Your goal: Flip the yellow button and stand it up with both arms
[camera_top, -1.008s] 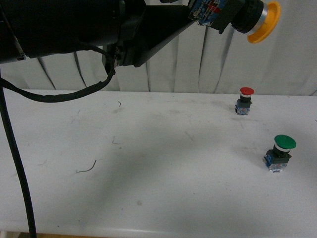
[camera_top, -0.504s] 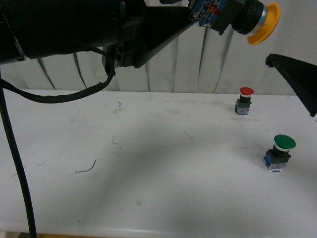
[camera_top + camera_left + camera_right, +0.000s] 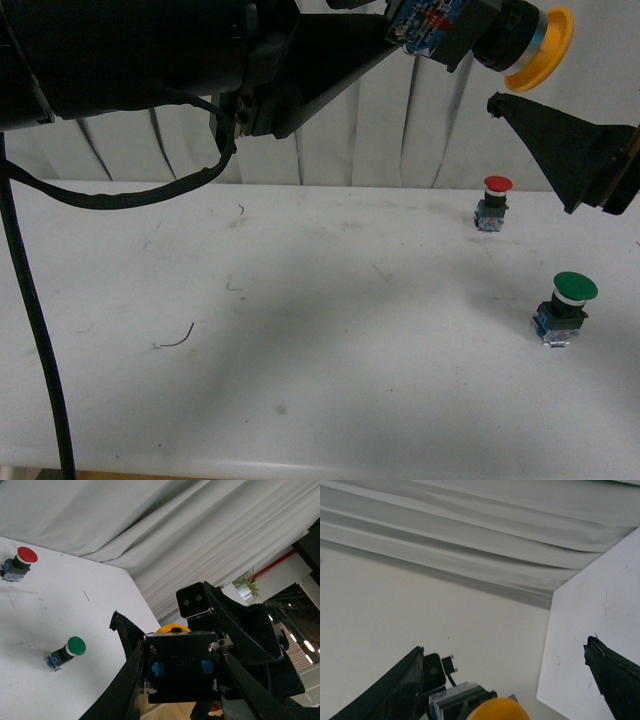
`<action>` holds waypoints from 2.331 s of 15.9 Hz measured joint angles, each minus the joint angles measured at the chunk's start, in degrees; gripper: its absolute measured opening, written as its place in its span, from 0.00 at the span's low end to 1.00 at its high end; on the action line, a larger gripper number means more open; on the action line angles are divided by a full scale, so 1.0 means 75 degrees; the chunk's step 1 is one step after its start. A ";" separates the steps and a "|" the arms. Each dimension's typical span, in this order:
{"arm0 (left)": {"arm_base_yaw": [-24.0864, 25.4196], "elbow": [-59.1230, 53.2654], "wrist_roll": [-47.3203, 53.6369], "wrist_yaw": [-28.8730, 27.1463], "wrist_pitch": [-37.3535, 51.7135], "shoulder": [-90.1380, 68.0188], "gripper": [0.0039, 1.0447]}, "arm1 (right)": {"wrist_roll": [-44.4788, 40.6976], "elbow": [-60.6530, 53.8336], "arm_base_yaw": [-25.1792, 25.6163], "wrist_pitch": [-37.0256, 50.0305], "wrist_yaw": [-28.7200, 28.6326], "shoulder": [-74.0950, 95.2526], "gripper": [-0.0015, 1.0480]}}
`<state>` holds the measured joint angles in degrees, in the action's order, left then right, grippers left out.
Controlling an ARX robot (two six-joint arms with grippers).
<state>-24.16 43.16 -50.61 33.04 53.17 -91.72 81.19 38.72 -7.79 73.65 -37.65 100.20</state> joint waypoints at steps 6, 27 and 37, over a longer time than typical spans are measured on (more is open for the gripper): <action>0.0000 0.0000 0.0003 0.0000 -0.0041 0.0000 0.33 | 0.0143 0.0227 -0.0734 0.0000 0.0175 0.0131 0.94; 0.0012 0.0000 -0.0073 0.0000 -0.0050 0.0032 0.45 | 0.0358 0.0157 -0.0635 0.0055 0.0236 0.0055 0.31; 0.0111 -0.0076 0.0029 0.0017 -0.0166 0.0067 0.94 | 0.0187 0.0154 -0.0554 -0.0015 0.0245 0.0055 0.31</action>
<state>-23.33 42.59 -50.39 33.17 51.92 -91.22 82.59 39.88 -11.94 73.54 -35.81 100.62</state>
